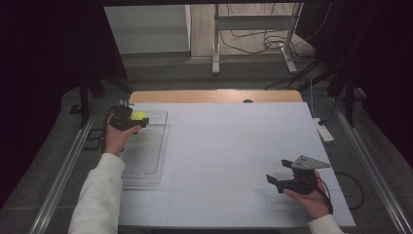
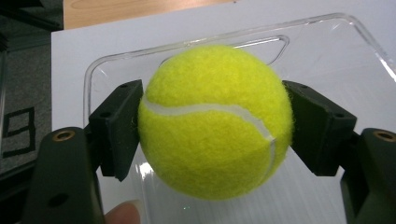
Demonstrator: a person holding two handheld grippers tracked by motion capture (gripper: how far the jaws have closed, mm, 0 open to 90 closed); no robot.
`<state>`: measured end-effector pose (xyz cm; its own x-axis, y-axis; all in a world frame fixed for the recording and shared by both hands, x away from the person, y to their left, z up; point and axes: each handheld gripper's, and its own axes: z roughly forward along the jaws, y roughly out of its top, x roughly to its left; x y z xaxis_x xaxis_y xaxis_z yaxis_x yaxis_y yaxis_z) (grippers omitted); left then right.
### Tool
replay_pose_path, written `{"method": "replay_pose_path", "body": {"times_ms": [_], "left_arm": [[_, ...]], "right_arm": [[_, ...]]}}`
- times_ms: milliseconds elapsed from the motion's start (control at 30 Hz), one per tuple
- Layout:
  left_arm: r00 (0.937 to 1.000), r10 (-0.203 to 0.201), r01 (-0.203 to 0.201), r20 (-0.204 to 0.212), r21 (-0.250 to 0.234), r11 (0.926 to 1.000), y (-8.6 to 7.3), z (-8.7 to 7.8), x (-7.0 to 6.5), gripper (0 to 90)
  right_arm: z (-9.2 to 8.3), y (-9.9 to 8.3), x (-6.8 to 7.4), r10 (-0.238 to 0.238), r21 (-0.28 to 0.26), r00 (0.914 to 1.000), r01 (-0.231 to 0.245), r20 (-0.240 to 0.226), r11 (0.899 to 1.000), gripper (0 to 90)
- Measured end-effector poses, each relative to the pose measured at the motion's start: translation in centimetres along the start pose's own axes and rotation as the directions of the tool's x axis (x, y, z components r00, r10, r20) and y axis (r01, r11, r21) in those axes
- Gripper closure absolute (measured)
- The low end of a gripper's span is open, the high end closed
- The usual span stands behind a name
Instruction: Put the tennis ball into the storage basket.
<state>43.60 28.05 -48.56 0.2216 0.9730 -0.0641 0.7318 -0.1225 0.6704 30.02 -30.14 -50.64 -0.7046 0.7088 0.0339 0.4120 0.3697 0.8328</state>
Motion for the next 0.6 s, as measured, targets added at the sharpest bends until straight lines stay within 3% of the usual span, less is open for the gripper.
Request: {"method": "replay_pose_path", "body": {"times_ms": [600], "left_arm": [[0.9997, 0.016, -0.014, -0.02, 0.064, 0.9978, -0.3, 1.1, 0.0, 26.4]], "right_arm": [[0.0, 0.0, 0.0, 0.0, 0.001, 1.0, 0.0, 0.002, 1.0, 13.8]]}}
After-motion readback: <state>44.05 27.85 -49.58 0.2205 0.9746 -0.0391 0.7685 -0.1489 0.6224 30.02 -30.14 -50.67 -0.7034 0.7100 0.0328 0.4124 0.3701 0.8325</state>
